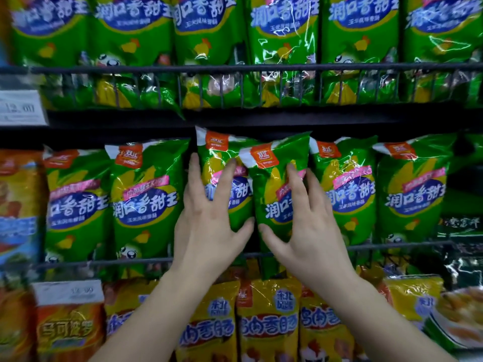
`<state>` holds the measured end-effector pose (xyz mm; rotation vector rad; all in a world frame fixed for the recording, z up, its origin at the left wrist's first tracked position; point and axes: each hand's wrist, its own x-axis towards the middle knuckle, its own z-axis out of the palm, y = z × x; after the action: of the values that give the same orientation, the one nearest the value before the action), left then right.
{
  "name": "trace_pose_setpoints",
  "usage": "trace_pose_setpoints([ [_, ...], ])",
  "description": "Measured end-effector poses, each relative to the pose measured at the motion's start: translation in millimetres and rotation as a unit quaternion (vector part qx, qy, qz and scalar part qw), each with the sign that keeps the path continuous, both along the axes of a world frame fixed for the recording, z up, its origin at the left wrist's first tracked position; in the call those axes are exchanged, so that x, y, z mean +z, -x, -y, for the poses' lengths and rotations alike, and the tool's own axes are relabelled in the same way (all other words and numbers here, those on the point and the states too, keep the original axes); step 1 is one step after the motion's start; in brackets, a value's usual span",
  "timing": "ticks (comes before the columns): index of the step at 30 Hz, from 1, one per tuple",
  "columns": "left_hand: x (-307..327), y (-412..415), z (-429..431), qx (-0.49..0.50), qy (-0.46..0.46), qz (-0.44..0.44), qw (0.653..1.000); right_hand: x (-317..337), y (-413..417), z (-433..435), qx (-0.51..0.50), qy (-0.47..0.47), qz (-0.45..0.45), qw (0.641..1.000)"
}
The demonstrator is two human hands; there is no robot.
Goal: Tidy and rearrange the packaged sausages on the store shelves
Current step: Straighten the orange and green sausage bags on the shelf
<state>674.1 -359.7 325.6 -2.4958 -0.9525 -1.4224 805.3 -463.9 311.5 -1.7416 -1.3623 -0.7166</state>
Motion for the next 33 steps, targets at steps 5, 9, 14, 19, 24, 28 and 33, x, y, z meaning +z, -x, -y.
trace_pose_setpoints([
  [5, -1.3, -0.7, -9.5, -0.007, -0.016, 0.019, 1.0, 1.3, -0.6, -7.5, 0.055, -0.006, -0.023, 0.998],
  [9, -0.9, 2.8, -14.7, -0.023, 0.01, 0.067, 0.997, 5.9, -1.6, -11.0, 0.064, 0.005, -0.011, 0.998],
  [14, -0.1, 5.0, -20.6, -0.024, 0.006, 0.111, 0.994, 4.7, -2.2, -17.4, 0.043, -0.018, -0.007, 0.999],
  [19, 0.5, 4.5, -23.3, -0.022, 0.01, 0.115, 0.993, 5.5, -1.1, -24.7, 0.0, -0.073, -0.025, 0.997],
  [24, 1.6, 4.1, -25.0, -0.015, 0.0, 0.101, 0.995, 9.1, -1.1, -29.7, -0.011, -0.105, -0.055, 0.993],
  [28, 1.4, 3.9, -25.2, -0.01, -0.003, 0.092, 0.996, 20.2, -0.1, -31.3, -0.004, -0.15, -0.11, 0.983],
  [33, 0.8, 4.4, -24.9, -0.005, 0.001, 0.087, 0.996, 22.2, 10.0, -29.4, -0.082, -0.103, -0.079, 0.988],
])
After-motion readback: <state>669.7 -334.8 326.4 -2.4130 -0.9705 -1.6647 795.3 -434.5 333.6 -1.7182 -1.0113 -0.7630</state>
